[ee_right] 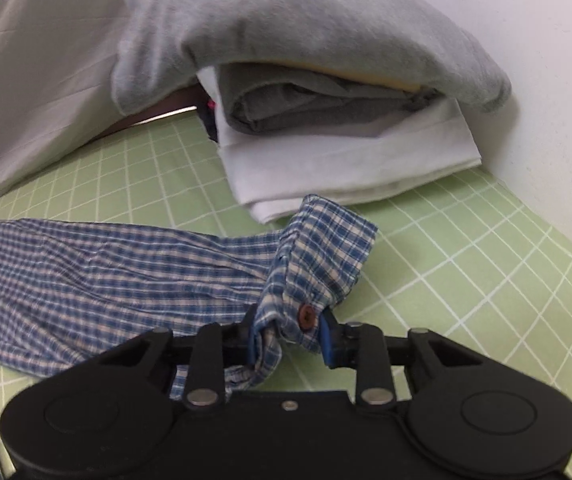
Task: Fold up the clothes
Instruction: 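Fold the cuff across the shirt body with the right gripper, release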
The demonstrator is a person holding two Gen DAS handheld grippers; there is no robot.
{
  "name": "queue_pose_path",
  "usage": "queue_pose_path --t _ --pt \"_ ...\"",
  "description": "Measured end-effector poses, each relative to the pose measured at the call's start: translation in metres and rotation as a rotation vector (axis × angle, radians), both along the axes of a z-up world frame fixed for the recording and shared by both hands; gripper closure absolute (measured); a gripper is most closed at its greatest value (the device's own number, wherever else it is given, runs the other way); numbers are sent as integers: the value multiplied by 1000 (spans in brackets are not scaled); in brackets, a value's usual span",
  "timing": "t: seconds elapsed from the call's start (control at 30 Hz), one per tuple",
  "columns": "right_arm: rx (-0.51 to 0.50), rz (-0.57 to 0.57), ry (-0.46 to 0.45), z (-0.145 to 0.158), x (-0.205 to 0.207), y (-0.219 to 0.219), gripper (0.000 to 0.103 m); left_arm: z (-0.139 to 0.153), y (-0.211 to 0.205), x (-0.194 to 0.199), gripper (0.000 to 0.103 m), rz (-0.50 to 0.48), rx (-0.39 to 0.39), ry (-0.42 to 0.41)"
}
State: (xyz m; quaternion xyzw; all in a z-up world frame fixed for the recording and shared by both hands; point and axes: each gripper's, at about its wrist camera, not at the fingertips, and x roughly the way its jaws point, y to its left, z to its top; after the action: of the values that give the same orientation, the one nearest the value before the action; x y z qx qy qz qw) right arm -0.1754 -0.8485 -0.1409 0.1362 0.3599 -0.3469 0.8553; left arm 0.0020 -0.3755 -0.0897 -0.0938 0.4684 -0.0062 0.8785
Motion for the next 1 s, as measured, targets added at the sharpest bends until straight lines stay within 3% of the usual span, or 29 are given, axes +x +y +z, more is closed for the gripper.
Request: queue_pose_path --t 0.17,0.43,0.57,0.73,0.87,1.0 --pt "-61 129 -50 30 4 38 75 -4 21 -8 14 -16 39 20" --pt "-88 381 -93 66 29 141 75 -13 64 -23 14 -58 29 47" --pt "-40 482 -93 63 50 198 75 -21 81 -22 14 -77 36 74" --pt "2 573 -2 38 70 258 74 -26 96 -21 14 -92 26 87" --pt "18 639 40 31 69 285 52 -27 102 -14 14 -101 21 91" --pt "84 595 -26 42 57 278 24 -21 98 -8 14 -107 16 71"
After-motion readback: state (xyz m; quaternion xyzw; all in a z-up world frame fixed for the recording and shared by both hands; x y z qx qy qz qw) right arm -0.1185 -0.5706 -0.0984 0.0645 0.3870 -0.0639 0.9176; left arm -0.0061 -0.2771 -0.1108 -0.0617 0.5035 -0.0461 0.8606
